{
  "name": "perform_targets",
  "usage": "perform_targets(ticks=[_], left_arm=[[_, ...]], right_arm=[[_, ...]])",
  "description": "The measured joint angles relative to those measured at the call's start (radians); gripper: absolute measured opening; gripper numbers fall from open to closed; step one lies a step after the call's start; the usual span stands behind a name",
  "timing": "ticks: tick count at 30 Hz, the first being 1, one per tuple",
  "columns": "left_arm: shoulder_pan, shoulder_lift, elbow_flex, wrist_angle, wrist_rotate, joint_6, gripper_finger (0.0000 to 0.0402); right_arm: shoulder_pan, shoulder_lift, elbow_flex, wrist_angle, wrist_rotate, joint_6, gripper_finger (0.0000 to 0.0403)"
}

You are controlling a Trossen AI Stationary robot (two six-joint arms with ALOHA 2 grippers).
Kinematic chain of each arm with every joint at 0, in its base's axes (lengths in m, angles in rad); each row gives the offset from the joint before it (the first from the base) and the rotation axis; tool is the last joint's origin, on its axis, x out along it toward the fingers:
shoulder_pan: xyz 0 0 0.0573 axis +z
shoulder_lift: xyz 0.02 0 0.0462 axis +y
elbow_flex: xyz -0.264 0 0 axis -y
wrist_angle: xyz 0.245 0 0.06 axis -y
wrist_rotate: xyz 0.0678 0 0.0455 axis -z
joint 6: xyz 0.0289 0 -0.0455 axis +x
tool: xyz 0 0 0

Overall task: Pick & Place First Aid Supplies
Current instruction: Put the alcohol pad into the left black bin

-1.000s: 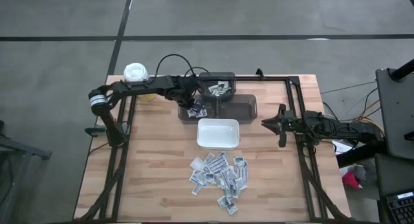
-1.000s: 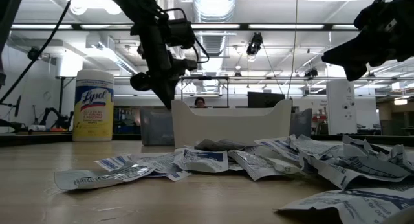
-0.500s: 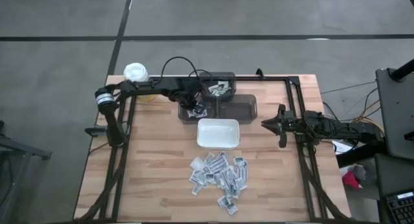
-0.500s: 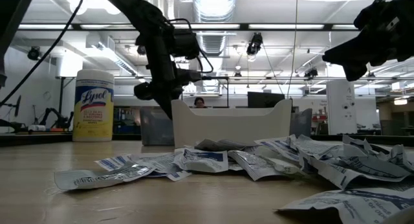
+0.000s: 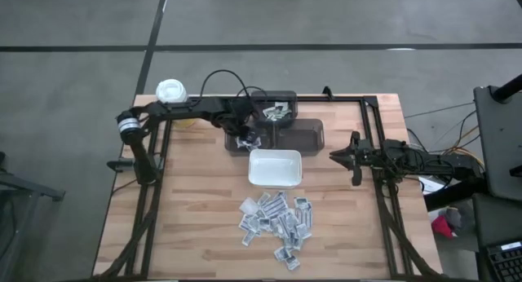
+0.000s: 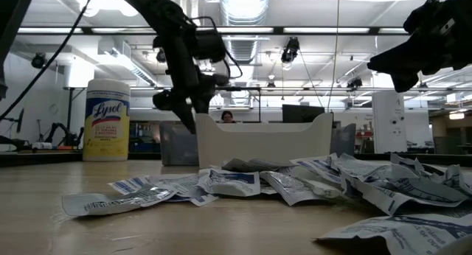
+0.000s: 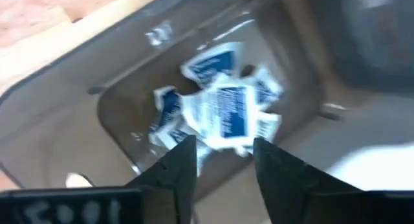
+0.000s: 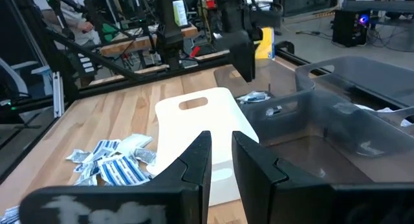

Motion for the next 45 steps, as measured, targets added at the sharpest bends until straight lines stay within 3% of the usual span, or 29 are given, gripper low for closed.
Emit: perform_targets(ticks=[4,9,16,23,30,39,45], left_arm=[[-0.024,-0.074,0.008,-0.016,0.046,-0.034,0.0159],[-0.135,-0.178,0.008,-0.055,0.060,-0.139,0.0157],[-0.371,-0.246,0.004,-0.063,0.044,-0.447,0.0156],[-0.628,-0.239,-0.001,-0.061,-0.047,-0.795,0.0156],[-0.840,-0.214,-0.002,-0.027,-0.245,-1.084,0.0156],[-0.918,-0.033,0.008,0.284,-0.306,-1.092,0.0156],[-0.902,0.101,0.098,0.322,-0.248,-1.016,0.0156]], right_arm=[[0.000,0.000,0.000,0.000,0.000,0.003,0.0059],[0.000,0.000,0.000,0.000,0.000,0.003,0.0059],[0.000,0.000,0.000,-0.001,0.001,-0.001,0.0059],[0.000,0.000,0.000,-0.001,0.004,-0.005,0.0059],[0.000,0.000,0.000,-0.001,0.005,-0.030,0.0059],[0.000,0.000,0.000,-0.002,0.008,-0.031,0.0059],[0.000,0.000,0.000,-0.002,0.007,-0.031,0.0059]])
